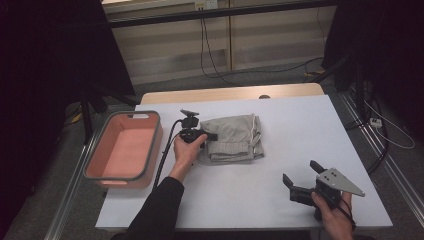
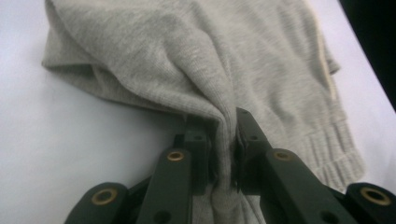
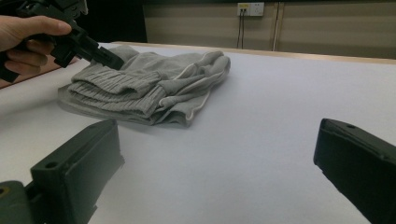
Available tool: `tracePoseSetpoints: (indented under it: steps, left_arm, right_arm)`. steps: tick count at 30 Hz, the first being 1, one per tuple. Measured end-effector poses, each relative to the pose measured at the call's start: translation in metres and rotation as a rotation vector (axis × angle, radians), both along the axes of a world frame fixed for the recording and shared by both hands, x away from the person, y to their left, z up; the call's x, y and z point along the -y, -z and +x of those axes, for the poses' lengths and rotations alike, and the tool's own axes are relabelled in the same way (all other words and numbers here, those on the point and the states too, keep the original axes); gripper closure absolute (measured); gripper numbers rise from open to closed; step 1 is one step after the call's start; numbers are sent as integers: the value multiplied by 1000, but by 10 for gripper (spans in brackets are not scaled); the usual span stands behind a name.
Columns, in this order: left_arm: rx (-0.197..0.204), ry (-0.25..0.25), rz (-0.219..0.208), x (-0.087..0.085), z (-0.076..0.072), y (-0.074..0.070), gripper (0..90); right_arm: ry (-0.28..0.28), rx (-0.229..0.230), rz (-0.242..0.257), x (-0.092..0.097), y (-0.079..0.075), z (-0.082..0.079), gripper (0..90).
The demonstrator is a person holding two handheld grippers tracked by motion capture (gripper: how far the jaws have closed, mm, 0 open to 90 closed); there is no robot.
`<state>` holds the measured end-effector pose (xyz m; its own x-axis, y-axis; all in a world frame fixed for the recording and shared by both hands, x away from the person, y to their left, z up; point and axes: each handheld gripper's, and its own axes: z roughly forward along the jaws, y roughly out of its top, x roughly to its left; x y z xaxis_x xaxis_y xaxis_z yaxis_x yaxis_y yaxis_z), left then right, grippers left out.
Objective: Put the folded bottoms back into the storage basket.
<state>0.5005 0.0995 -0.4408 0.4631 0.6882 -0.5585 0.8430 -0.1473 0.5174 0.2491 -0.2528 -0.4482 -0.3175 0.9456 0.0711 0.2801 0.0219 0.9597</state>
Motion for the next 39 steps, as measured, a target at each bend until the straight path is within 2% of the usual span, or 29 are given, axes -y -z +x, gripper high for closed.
tracePoseSetpoints:
  steps: [1, 2, 5, 8, 15, 16, 18, 22, 26, 31, 34, 39]
  left_arm:
    - [0, 0, 0, 0, 0, 0, 789]
    - [22, -5, -17, 0, -1, -5, 790]
    - [33, -10, -38, -1, -2, -10, 792]
    - [63, 9, -58, -2, -4, -16, 793]
    - [100, 33, -67, -3, -8, -29, 794]
    - [120, 33, -72, -5, -8, -34, 794]
    - [128, 35, -72, -5, -9, -37, 795]
    - [175, 47, -79, -7, -11, -52, 796]
    - [203, 58, -87, -8, -13, -58, 796]
    - [198, 55, -93, -10, -14, -63, 796]
    - [212, 60, -113, -12, -15, -69, 796]
    - [235, 71, -110, -14, -17, -79, 797]
  right_arm:
    - [0, 0, 0, 0, 0, 0, 6]
    - [0, -1, 0, 0, 0, 0, 6]
    - [2, -2, 0, 1, 0, 0, 6]
    - [3, 1, 0, 1, 0, 0, 6]
    - [8, 1, -1, 1, 0, -2, 6]
    - [9, 1, 0, 1, 0, -2, 6]
    - [9, 0, -2, 1, 0, -2, 6]
    - [7, 0, -1, 1, 0, -2, 5]
    - [8, 5, -1, 1, 0, -2, 6]
    - [9, 5, -4, 2, 0, -2, 6]
    - [11, 7, -5, 2, -1, -2, 5]
    - [12, 10, -4, 2, -1, -3, 6]
